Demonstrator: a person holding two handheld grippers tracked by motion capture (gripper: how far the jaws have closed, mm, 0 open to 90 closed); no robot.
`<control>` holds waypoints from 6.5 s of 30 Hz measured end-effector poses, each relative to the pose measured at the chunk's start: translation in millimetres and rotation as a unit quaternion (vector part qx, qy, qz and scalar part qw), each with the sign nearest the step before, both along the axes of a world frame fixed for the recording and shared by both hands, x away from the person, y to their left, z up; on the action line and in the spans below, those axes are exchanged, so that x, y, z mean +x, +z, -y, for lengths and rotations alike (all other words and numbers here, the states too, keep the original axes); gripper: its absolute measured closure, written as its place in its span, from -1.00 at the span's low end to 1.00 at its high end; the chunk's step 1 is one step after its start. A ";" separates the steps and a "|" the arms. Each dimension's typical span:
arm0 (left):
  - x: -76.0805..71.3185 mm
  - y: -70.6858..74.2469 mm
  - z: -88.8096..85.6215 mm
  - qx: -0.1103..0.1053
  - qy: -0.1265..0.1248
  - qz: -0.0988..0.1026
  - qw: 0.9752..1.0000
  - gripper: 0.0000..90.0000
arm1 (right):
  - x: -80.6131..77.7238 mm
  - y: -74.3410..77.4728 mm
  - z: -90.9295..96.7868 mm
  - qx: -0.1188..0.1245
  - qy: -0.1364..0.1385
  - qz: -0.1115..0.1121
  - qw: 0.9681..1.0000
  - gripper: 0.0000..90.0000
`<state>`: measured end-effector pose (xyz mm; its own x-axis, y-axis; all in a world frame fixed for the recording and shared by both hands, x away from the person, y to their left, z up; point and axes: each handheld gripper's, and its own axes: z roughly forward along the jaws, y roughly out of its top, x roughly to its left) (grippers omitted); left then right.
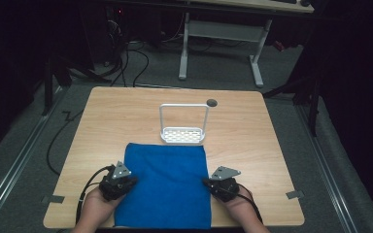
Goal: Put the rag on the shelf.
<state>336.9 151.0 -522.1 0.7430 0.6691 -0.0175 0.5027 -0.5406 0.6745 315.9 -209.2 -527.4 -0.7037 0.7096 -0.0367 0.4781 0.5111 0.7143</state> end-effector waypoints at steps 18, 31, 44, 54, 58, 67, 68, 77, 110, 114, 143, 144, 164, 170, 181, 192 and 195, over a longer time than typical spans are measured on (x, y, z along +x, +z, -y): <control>-2.2 0.6 31.1 0.001 -0.052 0.001 0.999 0.92 | -6.4 2.2 37.0 -0.012 -0.054 0.000 0.998 1.00; -3.7 -1.9 36.1 -0.018 -0.062 0.002 0.998 0.82 | -9.8 4.3 46.4 -0.030 -0.066 0.002 0.997 0.98; 13.5 0.3 14.3 -0.040 0.044 0.043 0.997 0.37 | -9.1 5.8 46.4 0.010 -0.068 0.022 0.997 0.74; 70.7 -10.1 13.4 -0.070 0.125 0.034 0.989 0.30 | -6.3 6.4 50.0 0.030 -0.073 0.034 0.996 0.61; 92.3 -9.7 19.3 -0.065 0.135 0.033 0.988 0.32 | -5.8 5.5 50.6 0.030 -0.073 0.030 0.996 0.60; 105.4 -12.7 28.5 -0.051 0.130 0.042 0.989 0.59 | -3.0 3.8 49.3 0.028 -0.067 0.025 0.997 0.56; 104.9 -12.8 28.3 -0.052 0.131 0.042 0.989 0.64 | -2.8 3.4 49.0 0.028 -0.067 0.025 0.997 0.55; 104.4 -12.5 24.4 -0.071 0.129 0.034 0.988 0.93 | 1.0 3.1 47.2 0.044 -0.081 0.046 0.995 0.33; 103.3 -11.6 21.4 -0.089 0.122 0.039 0.988 0.95 | 111.3 -3.5 30.7 0.028 -0.170 0.003 0.985 0.98; 99.7 -9.3 15.9 -0.116 0.118 0.052 0.985 0.96 | 102.4 4.2 29.5 0.044 -0.154 0.025 0.987 0.99; 32.8 73.9 14.4 -0.219 0.091 0.208 0.949 0.95 | 19.9 91.9 44.9 0.141 -0.113 0.208 0.961 0.98; 30.9 76.5 14.0 -0.221 0.090 0.213 0.947 0.95 | 19.1 93.8 45.2 0.141 -0.111 0.212 0.961 0.98; 1.6 138.0 16.0 -0.247 0.056 0.302 0.919 0.96 | -9.8 149.6 41.2 0.181 -0.084 0.291 0.936 0.99; 5.4 152.3 14.7 -0.252 0.057 0.318 0.912 0.96 | -9.5 163.5 42.6 0.186 -0.086 0.307 0.929 0.99; 38.5 177.0 14.4 -0.231 0.071 0.331 0.912 0.96 | 14.7 192.0 41.0 0.183 -0.095 0.322 0.924 0.99; 72.1 192.5 12.7 -0.210 0.088 0.341 0.912 0.96 | 48.0 205.0 40.8 0.182 -0.111 0.316 0.924 0.99; 90.1 197.7 13.4 -0.183 0.105 0.345 0.915 0.96 | 61.7 210.3 40.7 0.173 -0.125 0.319 0.923 0.99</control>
<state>427.0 137.5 -324.5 0.5185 0.8409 0.1553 -0.0438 -0.1553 0.9869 377.6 -249.9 -317.1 -0.4305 0.8935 -0.1277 -0.0245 0.1298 0.9912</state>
